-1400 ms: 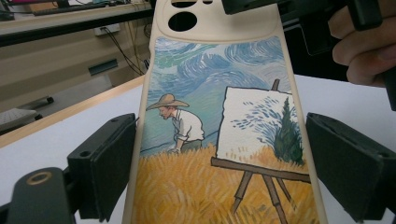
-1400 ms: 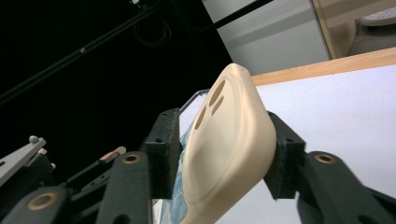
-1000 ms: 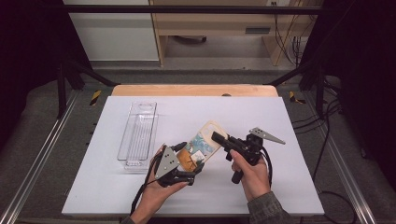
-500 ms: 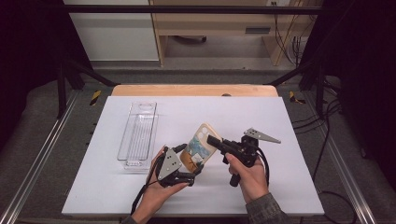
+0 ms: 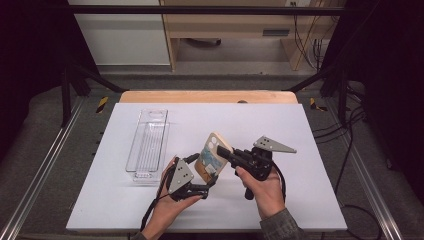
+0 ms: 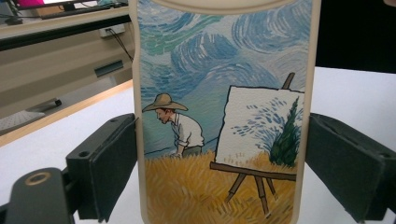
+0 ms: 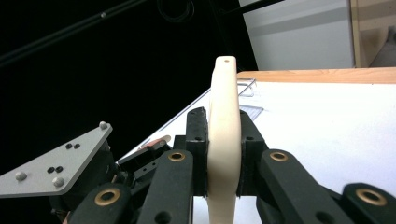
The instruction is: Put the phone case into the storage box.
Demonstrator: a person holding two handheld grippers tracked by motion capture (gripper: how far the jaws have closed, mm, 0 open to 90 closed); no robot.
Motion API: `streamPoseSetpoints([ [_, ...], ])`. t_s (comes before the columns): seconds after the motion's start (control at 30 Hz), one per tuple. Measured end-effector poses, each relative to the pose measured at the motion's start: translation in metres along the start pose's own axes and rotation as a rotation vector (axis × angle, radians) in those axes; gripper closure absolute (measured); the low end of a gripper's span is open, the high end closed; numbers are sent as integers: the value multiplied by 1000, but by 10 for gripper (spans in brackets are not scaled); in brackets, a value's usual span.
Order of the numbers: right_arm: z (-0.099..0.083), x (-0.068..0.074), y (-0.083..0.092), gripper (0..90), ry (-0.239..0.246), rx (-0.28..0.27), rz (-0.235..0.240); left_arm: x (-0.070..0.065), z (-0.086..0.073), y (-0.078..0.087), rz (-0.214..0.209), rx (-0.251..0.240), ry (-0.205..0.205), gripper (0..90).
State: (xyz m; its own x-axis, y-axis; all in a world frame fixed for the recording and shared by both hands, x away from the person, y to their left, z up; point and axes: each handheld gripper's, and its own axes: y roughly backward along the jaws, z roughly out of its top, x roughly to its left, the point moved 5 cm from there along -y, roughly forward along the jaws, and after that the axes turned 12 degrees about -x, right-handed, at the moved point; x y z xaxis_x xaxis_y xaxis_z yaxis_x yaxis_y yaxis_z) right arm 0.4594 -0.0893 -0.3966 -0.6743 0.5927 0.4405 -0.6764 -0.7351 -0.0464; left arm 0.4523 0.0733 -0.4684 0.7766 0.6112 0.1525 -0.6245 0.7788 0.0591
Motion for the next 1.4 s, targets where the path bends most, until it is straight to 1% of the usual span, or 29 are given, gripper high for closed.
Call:
streamPoseSetpoints([
  [0.03, 0, 2, -1, 794, 18, 9, -2, 0, 0, 0, 1, -1, 3, 106],
  [0.13, 0, 5, -4, 794, 45, 14, -5, 1, -2, -1, 4, -3, 15, 104],
  [0.2, 0, 6, -5, 794, 57, 18, -5, 1, -2, -1, 2, -2, 17, 102],
  [0.3, 0, 7, -6, 795, 77, 24, -8, 1, -3, -2, 2, -1, 31, 96],
  [0.33, 0, 7, -6, 795, 77, 24, -8, 1, -3, -2, 2, -1, 31, 91],
  [0.43, -2, 8, -7, 795, 89, 28, -13, 1, -4, -3, -9, -12, 61, 76],
  [0.47, -4, 8, -9, 794, 93, 31, -15, 2, -3, -2, -13, -20, 77, 68],
  [0.57, -5, 9, -9, 795, 100, 35, -13, 3, -2, -2, -14, -29, 82, 55],
  [0.6, -6, 9, -10, 794, 111, 40, -12, 3, -2, -2, -15, -35, 86, 50],
  [0.7, -8, 10, -11, 795, 120, 46, -12, 2, 1, -2, -13, -48, 89, 44],
  [0.77, -9, 11, -12, 794, 137, 51, -17, 2, 2, -1, -12, -58, 93, 34],
  [0.9, -12, 11, -13, 794, 145, 54, -20, 3, 5, -1, -13, -75, 108, 27],
  [1.17, -16, 14, -15, 795, 162, 67, -15, 3, 8, 0, -10, -88, 116, 21],
  [1.23, -19, 15, -17, 794, 164, 74, -10, 4, 10, 0, -8, -96, 120, 21],
  [1.4, -24, 18, -19, 794, 167, 85, 2, 6, 10, 1, -2, -98, 124, 20],
])
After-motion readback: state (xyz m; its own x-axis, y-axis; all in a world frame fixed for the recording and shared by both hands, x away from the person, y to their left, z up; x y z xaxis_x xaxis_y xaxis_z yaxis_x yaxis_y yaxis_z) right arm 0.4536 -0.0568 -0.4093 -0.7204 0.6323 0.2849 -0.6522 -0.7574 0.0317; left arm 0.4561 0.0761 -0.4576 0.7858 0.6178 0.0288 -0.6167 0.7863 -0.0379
